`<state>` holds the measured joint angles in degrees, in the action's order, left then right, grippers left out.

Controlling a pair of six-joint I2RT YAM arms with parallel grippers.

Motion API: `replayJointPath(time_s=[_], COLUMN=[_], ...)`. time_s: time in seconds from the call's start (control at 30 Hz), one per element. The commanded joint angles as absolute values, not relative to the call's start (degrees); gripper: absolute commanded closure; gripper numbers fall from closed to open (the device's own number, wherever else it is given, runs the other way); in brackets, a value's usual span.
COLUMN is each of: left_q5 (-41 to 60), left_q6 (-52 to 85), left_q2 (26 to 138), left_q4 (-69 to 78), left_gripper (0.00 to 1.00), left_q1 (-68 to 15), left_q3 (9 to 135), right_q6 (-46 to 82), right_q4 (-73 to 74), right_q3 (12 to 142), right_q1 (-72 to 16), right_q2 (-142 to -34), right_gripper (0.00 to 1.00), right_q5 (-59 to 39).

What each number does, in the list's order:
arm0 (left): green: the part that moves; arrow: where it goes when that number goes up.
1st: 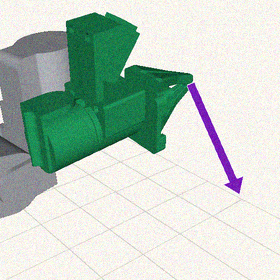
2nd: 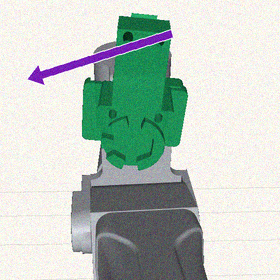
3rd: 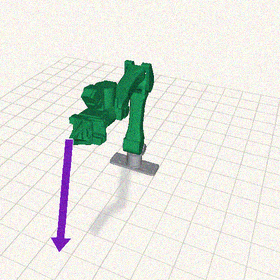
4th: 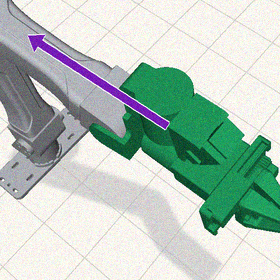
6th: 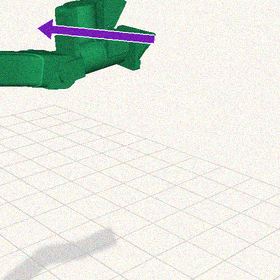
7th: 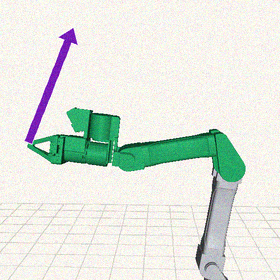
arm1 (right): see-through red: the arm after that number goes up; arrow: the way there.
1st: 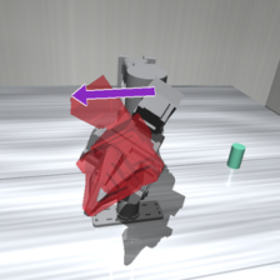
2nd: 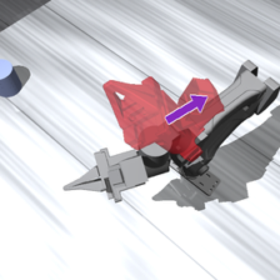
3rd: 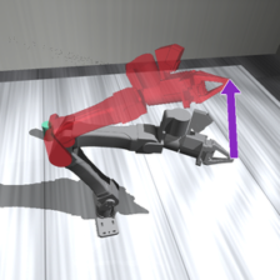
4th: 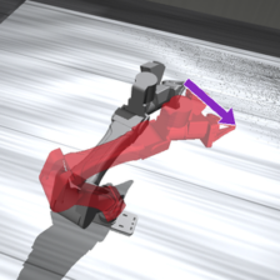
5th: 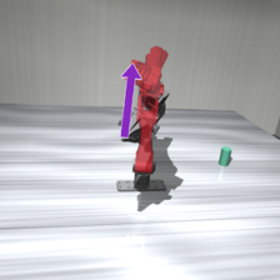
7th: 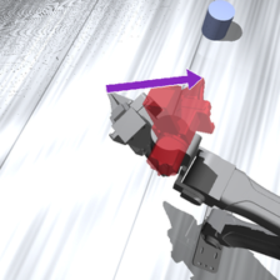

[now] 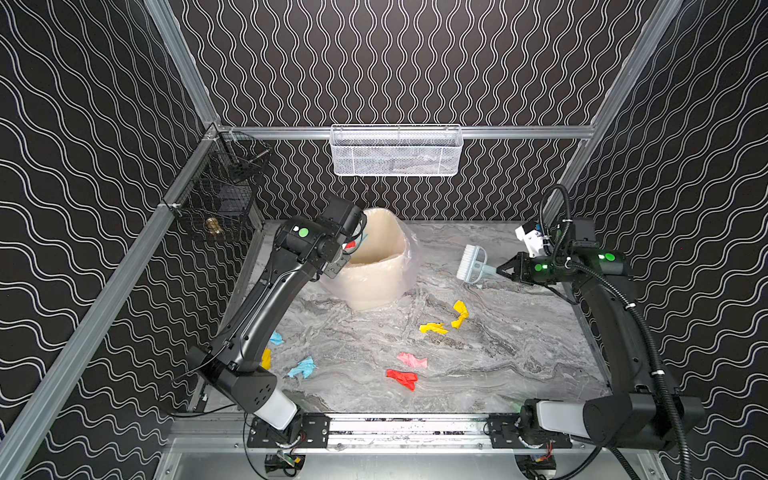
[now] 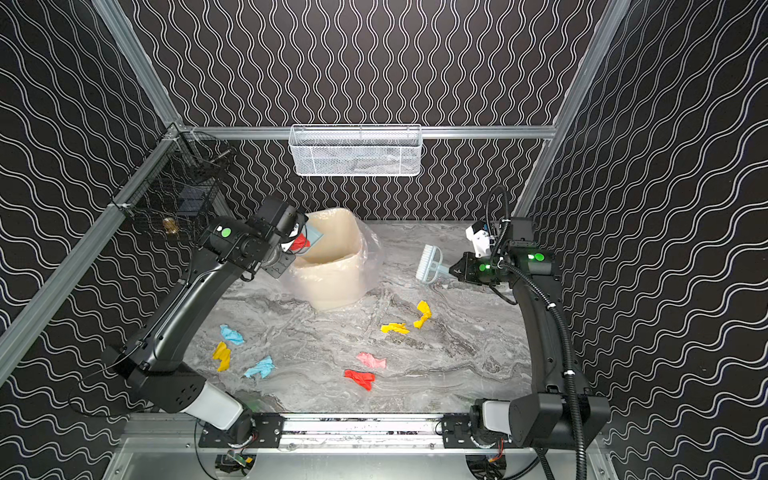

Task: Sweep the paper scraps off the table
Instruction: 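Tilt the dustpan over the beige bin with the left gripper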

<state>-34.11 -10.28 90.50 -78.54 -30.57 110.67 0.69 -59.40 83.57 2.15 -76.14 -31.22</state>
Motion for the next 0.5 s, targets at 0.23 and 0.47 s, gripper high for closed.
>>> replayJointPath(time_s=[0.23,0.47], left_q5=[-55.5,-62.1], left_q6=[-22.6,-38.7], left_q2=[93.5,90.5], left_q4=[-73.3,-58.3], left_gripper=[0.93,0.94], left_q1=[-36.2,-38.3], left_q3=[107.7,99.1], right_q6=[1.2,1.1], right_q4=[-59.9,-60.7], right_q3=[85.5,85.4], right_q1=[0.4,-0.3], right_q2=[-76.8,-76.4], right_gripper=[1.0,1.0], right_q5=[-30.2,-29.9])
